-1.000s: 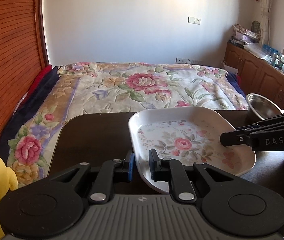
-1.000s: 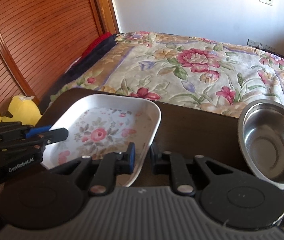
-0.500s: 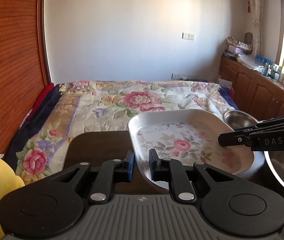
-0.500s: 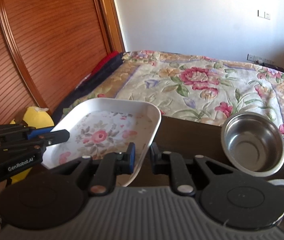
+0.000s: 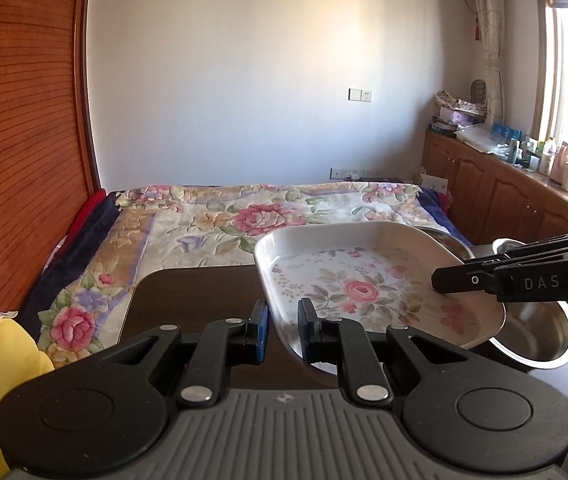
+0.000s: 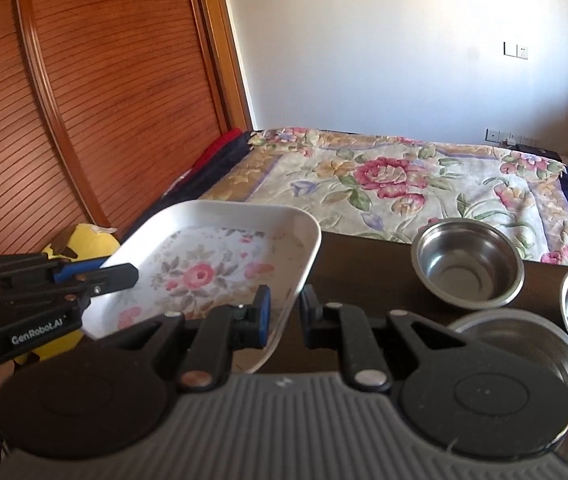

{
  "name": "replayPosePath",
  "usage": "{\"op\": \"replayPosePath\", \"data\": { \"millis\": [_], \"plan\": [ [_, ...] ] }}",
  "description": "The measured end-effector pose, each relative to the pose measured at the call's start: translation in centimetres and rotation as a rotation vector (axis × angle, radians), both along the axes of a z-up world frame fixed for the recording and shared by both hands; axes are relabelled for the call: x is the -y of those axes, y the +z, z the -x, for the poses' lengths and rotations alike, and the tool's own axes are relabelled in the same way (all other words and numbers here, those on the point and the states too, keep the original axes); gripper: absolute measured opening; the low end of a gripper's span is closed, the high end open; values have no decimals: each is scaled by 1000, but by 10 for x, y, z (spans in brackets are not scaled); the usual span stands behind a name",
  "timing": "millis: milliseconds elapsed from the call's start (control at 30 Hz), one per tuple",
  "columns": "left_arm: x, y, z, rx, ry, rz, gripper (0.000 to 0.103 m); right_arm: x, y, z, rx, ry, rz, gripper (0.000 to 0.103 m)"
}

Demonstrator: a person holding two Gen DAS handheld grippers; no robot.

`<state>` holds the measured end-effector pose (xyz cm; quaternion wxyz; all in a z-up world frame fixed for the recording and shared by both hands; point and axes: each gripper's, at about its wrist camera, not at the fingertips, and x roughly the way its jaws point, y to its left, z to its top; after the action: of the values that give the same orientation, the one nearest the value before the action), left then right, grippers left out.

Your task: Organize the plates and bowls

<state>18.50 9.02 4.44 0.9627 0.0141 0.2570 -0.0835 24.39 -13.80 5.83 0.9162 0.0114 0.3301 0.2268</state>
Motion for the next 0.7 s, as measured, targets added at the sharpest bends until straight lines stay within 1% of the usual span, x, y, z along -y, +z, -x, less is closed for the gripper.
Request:
{"op": "replayPosePath", "data": {
  "millis": [300, 700],
  "plan": [
    [10, 0, 35, 23, -15, -6, 17, 16, 3, 33, 33, 0, -14, 17],
    [19, -12, 69, 26, -39, -7, 17, 29, -11, 64, 31, -15, -29, 17]
  ]
}}
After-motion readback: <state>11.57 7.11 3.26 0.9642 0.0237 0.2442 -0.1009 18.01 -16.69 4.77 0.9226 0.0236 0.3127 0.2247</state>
